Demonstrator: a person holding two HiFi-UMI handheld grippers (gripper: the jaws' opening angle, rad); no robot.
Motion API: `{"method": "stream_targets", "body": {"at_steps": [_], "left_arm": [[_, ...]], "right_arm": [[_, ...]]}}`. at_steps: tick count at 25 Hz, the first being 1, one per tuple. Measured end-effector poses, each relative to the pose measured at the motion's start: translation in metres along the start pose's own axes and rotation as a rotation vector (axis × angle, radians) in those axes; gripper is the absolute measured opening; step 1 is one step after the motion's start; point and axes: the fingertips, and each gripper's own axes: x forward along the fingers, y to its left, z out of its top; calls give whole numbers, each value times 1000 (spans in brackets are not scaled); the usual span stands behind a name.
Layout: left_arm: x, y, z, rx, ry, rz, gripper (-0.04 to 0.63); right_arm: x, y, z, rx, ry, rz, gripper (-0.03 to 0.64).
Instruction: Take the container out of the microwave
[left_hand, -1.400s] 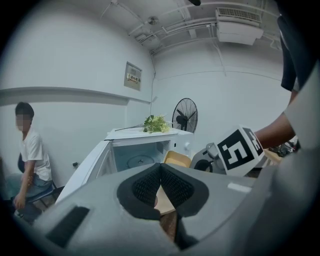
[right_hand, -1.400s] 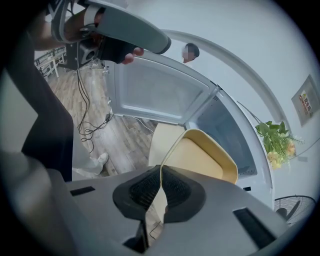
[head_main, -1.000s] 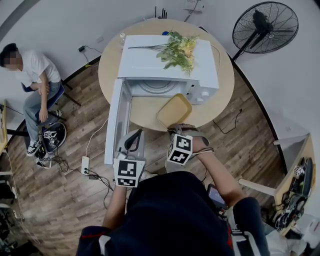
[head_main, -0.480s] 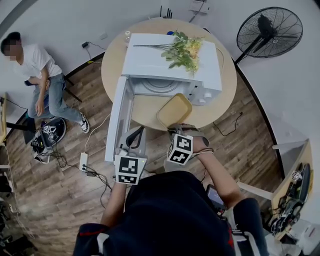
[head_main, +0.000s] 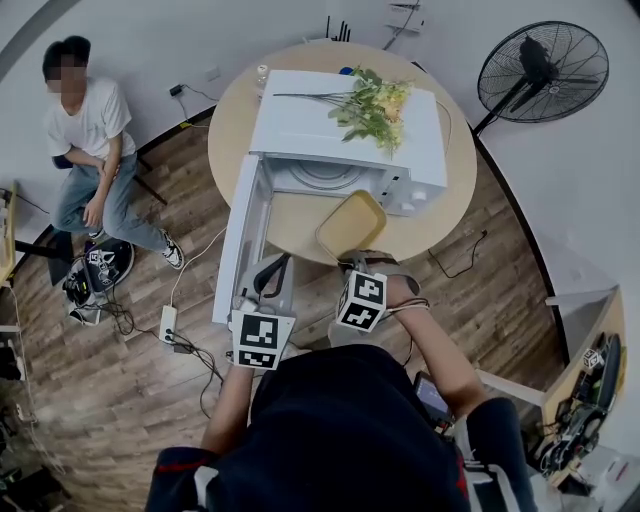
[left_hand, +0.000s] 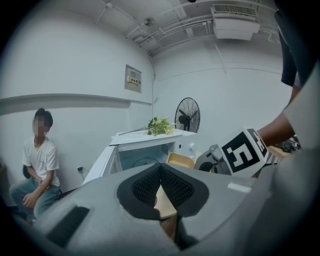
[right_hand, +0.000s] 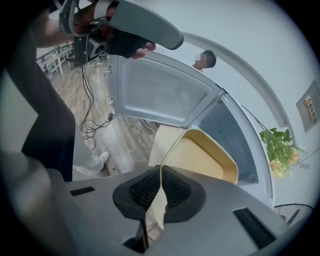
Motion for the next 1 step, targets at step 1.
{"method": "stream_targets", "body": {"at_steps": [1], "left_arm": [[0, 0, 0, 1, 0, 1, 14]], "right_arm": [[0, 0, 0, 0, 1, 1, 15]]}}
